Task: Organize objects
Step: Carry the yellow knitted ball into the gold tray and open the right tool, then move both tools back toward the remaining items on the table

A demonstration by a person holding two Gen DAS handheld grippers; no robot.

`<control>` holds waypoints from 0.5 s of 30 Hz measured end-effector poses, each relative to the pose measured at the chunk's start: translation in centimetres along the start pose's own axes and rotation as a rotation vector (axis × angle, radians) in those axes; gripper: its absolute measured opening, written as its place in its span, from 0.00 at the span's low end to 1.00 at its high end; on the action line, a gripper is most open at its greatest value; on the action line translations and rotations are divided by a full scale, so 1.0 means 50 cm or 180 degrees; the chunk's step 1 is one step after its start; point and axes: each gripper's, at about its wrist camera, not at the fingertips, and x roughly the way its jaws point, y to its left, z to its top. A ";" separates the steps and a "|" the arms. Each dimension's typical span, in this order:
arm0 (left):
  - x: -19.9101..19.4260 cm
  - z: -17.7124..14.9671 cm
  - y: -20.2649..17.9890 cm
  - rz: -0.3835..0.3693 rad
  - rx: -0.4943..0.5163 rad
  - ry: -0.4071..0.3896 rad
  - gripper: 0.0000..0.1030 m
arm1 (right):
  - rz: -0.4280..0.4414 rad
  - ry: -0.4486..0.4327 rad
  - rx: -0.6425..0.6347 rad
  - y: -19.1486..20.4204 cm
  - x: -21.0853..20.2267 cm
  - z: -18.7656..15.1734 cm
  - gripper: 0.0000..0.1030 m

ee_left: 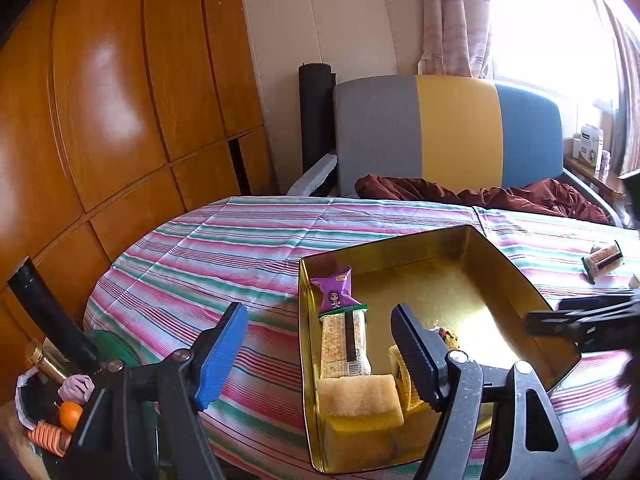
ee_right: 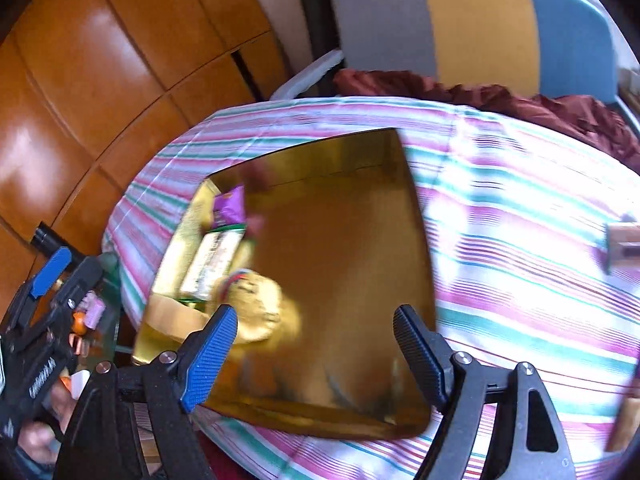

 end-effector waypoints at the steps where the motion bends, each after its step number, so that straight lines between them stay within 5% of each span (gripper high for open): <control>1: 0.000 0.000 -0.001 0.0002 0.0007 0.0000 0.73 | -0.0051 -0.0017 0.0034 -0.018 -0.012 -0.004 0.79; 15: -0.006 0.008 -0.047 -0.0055 0.0165 -0.0029 0.73 | -0.0926 -0.0355 0.0995 -0.346 -0.213 -0.070 0.79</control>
